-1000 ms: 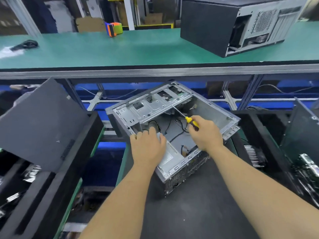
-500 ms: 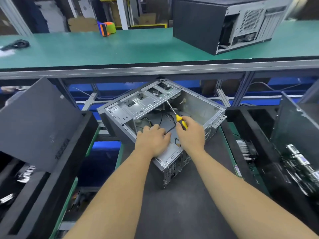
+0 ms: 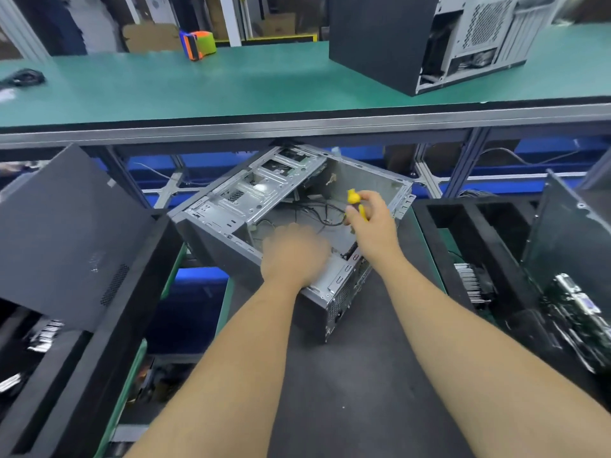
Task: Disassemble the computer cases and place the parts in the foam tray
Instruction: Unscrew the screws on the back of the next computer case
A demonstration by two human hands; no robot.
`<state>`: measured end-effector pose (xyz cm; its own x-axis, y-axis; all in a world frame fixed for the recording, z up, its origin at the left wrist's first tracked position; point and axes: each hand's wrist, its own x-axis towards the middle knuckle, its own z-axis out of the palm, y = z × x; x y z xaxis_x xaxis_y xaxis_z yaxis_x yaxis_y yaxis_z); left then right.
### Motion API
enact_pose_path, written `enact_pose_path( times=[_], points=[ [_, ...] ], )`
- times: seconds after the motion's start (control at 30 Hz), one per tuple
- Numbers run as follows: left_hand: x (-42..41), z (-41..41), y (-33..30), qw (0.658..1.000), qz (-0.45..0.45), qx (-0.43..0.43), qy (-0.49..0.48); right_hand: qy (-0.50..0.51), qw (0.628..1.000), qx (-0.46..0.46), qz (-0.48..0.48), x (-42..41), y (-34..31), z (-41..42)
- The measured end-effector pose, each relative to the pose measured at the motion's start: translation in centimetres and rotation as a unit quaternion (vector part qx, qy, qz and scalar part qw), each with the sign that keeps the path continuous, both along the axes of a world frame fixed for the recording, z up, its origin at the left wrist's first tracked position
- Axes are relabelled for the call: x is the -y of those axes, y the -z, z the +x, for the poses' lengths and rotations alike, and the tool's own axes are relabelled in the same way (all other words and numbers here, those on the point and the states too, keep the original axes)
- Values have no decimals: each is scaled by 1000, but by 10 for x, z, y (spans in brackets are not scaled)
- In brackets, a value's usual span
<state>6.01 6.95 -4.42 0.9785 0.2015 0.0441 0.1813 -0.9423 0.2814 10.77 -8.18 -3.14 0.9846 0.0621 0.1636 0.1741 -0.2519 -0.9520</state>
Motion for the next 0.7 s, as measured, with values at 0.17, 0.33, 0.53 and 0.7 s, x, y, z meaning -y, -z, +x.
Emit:
enact_pose_path(
  times=[0.17, 0.33, 0.53, 0.7],
  points=[
    [3, -9, -1, 998, 24, 51, -6, 61, 998, 7, 13, 47, 18, -45],
    [15, -22, -2, 998, 46, -32, -30, 8, 991, -83, -104, 89, 71, -87],
    [21, -32, 0, 997, 44, -60, -37, -13, 971, -95, -221, 103, 81, -94],
    [23, -32, 1, 997, 50, -36, -51, -18, 963, -98, -250, 109, 78, -93]
  ],
)
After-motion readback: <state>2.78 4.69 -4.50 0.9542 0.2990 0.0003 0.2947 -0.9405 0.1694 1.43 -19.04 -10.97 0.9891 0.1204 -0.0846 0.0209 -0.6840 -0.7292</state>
